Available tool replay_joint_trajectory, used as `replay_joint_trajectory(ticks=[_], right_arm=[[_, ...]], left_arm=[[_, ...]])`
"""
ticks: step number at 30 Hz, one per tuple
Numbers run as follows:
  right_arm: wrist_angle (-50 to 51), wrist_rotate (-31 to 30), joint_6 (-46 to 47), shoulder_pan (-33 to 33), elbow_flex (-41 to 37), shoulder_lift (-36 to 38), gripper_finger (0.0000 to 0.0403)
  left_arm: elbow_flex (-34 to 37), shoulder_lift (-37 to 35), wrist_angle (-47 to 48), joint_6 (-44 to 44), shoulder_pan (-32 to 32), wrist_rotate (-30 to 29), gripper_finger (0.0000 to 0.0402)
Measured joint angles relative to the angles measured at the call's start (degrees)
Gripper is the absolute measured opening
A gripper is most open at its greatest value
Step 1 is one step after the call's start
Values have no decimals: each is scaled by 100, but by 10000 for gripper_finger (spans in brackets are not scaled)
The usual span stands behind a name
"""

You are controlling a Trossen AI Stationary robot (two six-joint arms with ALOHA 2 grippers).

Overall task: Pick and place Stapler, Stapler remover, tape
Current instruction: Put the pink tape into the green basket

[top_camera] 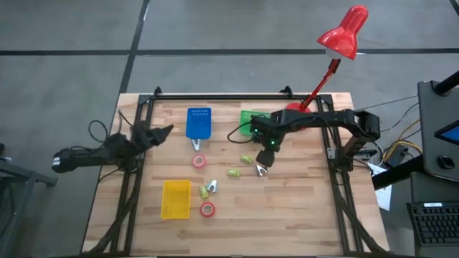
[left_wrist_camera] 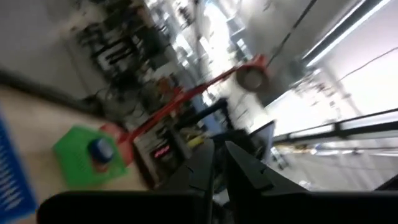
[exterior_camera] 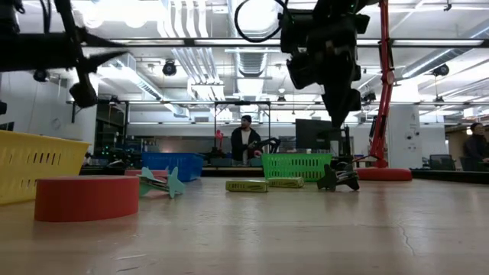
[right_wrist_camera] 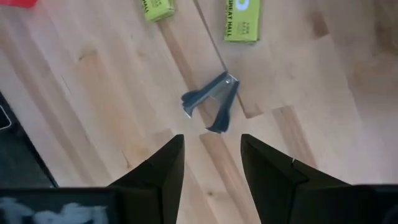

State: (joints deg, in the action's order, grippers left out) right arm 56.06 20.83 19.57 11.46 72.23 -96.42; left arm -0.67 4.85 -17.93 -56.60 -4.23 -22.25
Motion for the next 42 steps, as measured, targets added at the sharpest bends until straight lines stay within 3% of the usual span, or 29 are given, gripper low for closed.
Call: replay_joint_trajectory(ticks=[6, 14, 21, 34, 42], right_arm=[[-263, -160, 95, 38, -203, -7, 147], [-481, -294, 297, 51, -222, -7, 133], [-811, -293, 298, 55, -96, 75, 123], [-1193, -354, 378, 199, 260, 70, 118], [-1185, -421, 354, 252, 404, 68, 104]], left_arm=[[-199, 367, 1550, -1213, 1, 543, 71], [-1123, 1511, 3152, -922, -7, 807, 172], [-1577, 2924, 3087, -954, -20, 1066, 237], [-2961, 5510, 3165, 1135, -136, 1757, 245], [-3769, 6732, 4642, 1651, -145, 1806, 245]])
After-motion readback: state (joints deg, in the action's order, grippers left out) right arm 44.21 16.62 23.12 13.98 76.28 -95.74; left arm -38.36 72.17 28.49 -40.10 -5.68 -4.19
